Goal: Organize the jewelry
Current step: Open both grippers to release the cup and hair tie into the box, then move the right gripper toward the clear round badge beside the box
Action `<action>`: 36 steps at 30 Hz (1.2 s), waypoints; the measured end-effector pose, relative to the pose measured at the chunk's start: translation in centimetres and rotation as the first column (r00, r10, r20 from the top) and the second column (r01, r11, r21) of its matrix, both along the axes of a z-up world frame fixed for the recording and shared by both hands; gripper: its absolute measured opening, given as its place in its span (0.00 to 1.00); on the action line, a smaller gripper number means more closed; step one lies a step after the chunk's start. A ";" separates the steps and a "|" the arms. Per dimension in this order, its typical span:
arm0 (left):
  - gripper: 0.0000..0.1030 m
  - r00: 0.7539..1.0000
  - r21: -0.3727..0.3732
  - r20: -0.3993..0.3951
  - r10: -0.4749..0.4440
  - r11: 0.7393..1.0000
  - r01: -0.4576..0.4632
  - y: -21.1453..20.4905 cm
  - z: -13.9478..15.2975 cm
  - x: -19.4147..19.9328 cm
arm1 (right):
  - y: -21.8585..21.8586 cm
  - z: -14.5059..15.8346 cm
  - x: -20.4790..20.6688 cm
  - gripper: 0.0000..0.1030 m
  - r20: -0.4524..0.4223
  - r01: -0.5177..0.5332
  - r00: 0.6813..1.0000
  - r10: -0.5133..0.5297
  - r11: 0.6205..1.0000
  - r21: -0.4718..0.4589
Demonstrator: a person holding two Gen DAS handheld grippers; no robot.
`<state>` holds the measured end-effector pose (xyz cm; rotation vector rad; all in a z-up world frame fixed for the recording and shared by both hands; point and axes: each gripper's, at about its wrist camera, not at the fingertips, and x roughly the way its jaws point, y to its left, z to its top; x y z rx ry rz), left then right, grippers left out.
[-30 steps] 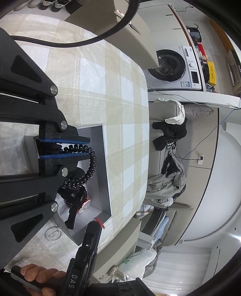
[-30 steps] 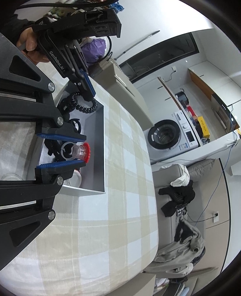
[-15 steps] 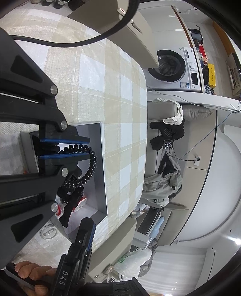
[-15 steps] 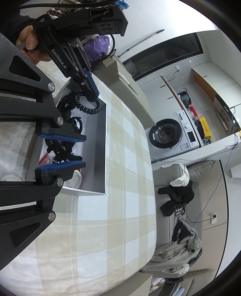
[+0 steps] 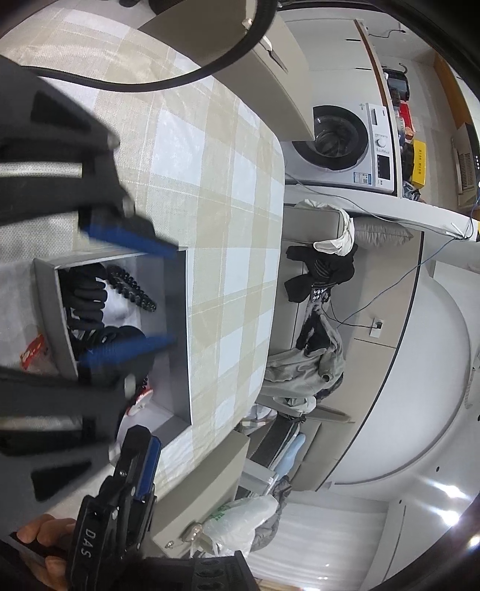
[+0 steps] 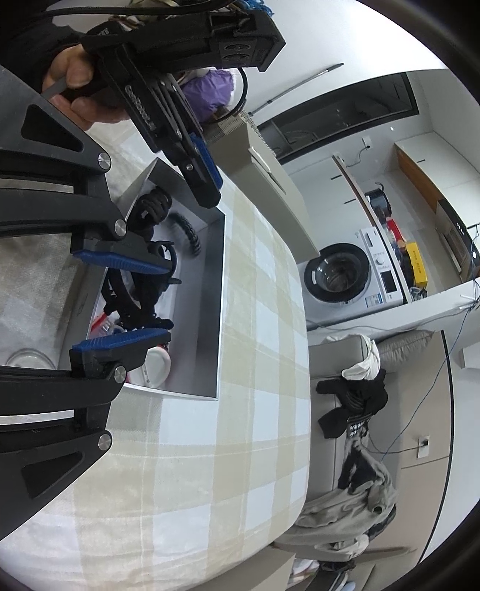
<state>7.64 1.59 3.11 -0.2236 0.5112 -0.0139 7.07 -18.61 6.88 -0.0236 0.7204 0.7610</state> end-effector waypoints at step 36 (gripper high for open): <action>0.99 0.961 0.097 -0.257 -0.099 0.987 0.128 -3.0 -3.5 -3.4 | -3.9 -3.9 -3.6 0.93 -0.035 0.025 0.999 -0.035 0.967 -0.254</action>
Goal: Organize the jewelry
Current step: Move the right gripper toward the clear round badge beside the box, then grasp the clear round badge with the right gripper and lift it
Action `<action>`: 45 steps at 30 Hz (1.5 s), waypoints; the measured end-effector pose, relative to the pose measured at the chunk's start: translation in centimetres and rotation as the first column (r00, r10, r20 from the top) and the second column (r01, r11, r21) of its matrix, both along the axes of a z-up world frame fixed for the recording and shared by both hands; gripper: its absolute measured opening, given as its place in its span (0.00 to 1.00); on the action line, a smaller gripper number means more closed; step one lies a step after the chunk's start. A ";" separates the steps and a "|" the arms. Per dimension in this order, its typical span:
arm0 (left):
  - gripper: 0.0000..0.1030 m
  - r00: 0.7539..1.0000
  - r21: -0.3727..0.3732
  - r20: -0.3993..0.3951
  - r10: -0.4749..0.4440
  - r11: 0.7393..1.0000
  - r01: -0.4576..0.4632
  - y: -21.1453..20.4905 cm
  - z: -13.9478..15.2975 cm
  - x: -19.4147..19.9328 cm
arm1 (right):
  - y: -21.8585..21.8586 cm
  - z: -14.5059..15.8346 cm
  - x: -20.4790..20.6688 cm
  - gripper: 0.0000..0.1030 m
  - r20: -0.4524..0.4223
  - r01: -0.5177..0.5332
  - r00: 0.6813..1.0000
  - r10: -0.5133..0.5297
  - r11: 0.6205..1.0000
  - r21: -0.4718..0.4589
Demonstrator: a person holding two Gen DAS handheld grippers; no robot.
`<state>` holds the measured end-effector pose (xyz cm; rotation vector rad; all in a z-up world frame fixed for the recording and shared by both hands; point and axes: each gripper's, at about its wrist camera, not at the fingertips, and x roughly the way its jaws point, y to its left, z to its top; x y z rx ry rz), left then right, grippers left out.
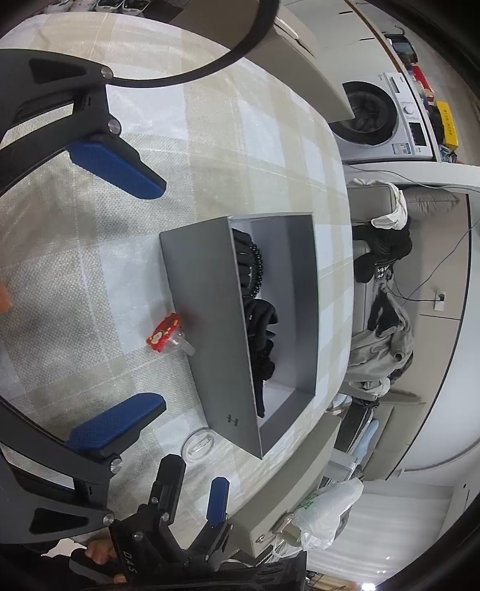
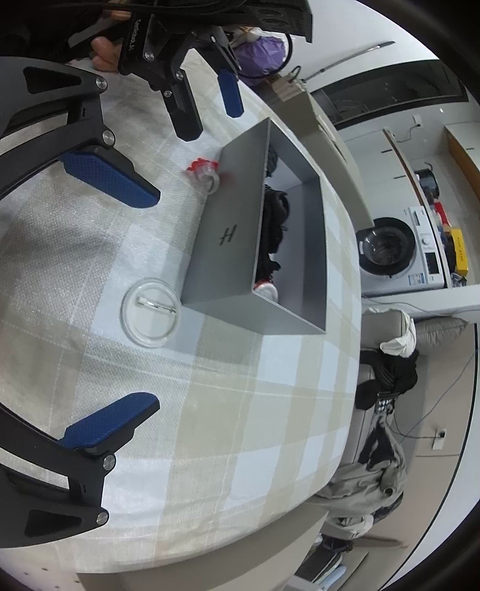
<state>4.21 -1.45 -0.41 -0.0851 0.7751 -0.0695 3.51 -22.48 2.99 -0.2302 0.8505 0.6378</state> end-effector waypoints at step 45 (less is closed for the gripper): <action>0.99 0.999 0.012 -0.027 -0.028 1.000 0.028 -0.8 -0.5 0.2 | 3.8 -0.9 -0.7 0.38 0.004 -0.097 0.995 0.097 0.992 -0.076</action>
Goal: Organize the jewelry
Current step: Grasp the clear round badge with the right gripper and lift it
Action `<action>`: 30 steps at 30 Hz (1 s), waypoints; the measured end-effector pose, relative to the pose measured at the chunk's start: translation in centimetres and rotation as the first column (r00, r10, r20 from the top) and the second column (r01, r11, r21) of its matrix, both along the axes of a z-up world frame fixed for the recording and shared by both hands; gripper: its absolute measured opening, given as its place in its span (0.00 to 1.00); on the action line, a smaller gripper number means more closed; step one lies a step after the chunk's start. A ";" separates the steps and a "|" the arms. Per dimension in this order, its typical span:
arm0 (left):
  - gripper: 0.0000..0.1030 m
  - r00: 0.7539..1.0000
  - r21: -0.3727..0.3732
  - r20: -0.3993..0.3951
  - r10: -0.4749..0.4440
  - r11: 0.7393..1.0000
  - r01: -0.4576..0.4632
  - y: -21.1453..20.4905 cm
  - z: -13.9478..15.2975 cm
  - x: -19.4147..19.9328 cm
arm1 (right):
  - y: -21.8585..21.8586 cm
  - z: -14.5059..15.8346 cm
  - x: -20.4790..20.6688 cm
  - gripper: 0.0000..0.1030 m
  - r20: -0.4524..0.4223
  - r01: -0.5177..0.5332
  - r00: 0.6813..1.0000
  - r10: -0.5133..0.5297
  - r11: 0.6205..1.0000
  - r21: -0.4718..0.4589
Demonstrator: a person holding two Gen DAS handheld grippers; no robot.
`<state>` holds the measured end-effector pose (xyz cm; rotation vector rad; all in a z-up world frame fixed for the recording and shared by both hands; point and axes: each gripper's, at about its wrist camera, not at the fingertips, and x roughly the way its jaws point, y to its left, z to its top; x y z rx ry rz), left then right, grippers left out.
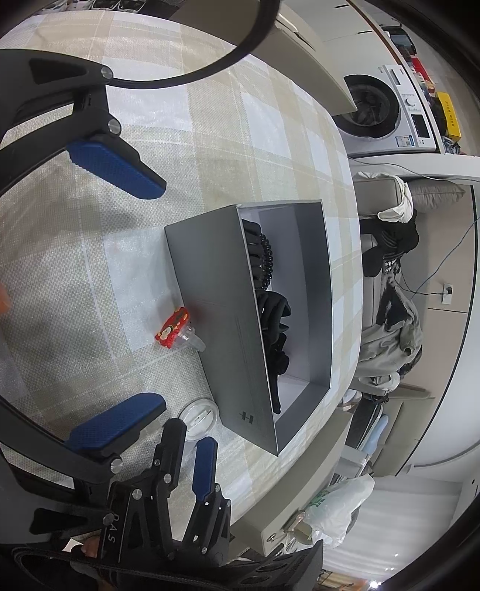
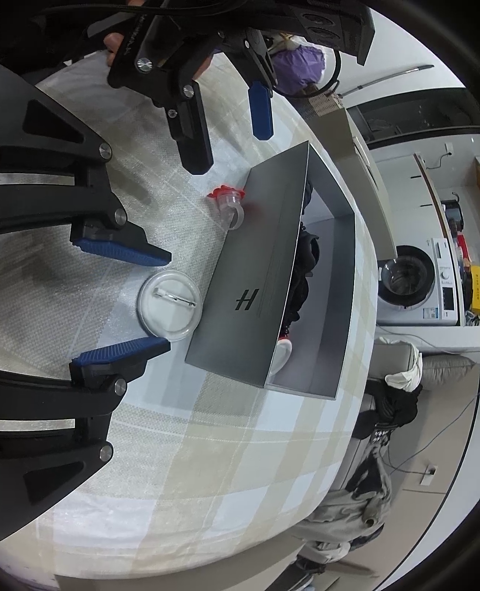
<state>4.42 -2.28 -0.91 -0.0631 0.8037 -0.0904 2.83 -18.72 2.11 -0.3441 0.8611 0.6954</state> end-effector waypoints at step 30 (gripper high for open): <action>0.96 0.998 0.101 -0.002 -0.068 0.993 0.068 -2.1 0.3 -0.6 | -2.0 1.6 -1.1 0.40 0.021 -0.030 0.999 0.028 0.993 0.116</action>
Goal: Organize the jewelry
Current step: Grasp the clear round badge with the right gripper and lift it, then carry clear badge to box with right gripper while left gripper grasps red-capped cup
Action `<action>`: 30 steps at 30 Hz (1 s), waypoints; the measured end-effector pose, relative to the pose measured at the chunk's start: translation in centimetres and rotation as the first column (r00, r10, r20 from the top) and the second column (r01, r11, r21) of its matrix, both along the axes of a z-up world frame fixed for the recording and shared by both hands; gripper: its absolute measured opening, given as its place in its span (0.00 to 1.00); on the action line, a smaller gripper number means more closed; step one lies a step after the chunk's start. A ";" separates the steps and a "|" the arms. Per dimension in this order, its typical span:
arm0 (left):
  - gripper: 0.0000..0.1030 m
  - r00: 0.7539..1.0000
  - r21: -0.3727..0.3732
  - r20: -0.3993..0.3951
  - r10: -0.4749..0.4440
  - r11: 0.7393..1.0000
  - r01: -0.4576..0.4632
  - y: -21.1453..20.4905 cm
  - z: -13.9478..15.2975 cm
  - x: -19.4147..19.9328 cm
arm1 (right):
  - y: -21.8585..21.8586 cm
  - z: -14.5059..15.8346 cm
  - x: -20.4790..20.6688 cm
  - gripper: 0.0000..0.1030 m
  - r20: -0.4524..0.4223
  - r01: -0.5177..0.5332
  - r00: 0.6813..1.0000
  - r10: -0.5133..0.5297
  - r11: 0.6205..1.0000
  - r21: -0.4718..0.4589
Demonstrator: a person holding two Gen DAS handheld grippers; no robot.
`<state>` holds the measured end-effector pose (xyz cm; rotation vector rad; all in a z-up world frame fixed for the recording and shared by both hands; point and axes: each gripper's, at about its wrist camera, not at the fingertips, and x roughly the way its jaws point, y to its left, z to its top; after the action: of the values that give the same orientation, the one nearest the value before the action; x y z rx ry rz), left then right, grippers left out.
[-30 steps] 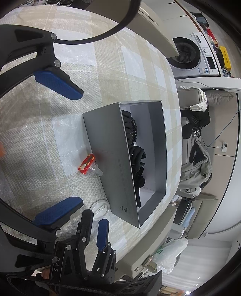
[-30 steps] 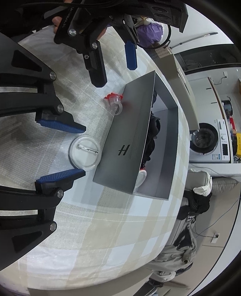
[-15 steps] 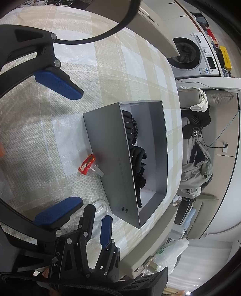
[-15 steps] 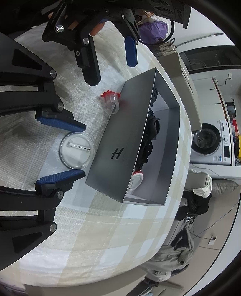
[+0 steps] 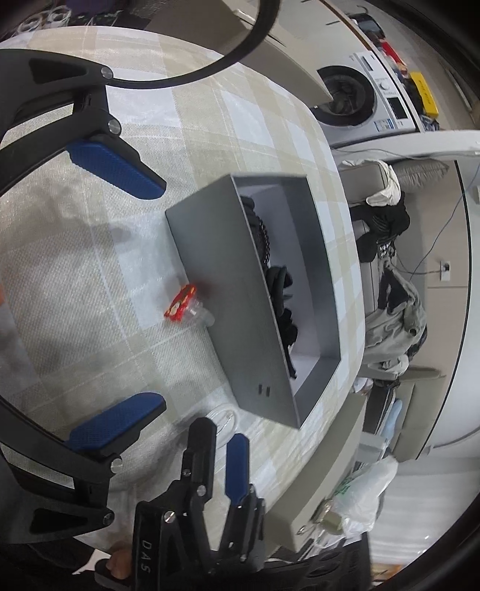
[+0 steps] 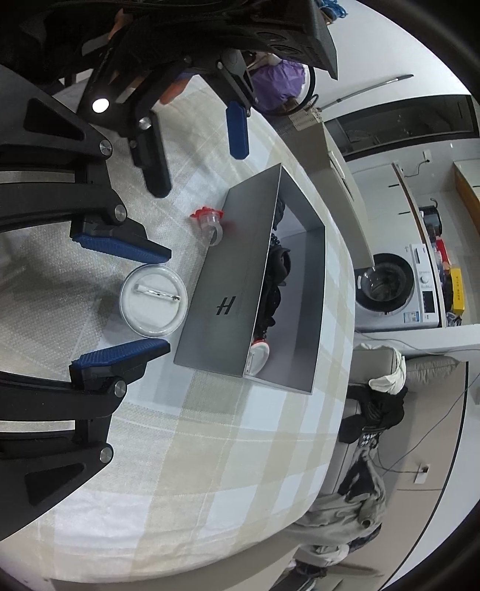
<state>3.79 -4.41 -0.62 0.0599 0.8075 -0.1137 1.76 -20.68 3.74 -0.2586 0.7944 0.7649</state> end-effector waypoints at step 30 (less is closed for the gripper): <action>0.12 0.999 -0.060 -0.052 -0.014 0.998 0.011 -0.3 -0.4 1.4 | -0.6 0.2 0.0 0.40 0.000 0.007 1.000 -0.007 1.000 0.022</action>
<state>5.15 -4.67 -1.02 0.0056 0.8553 -0.1513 1.81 -21.23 3.95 -0.2358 0.7865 0.7665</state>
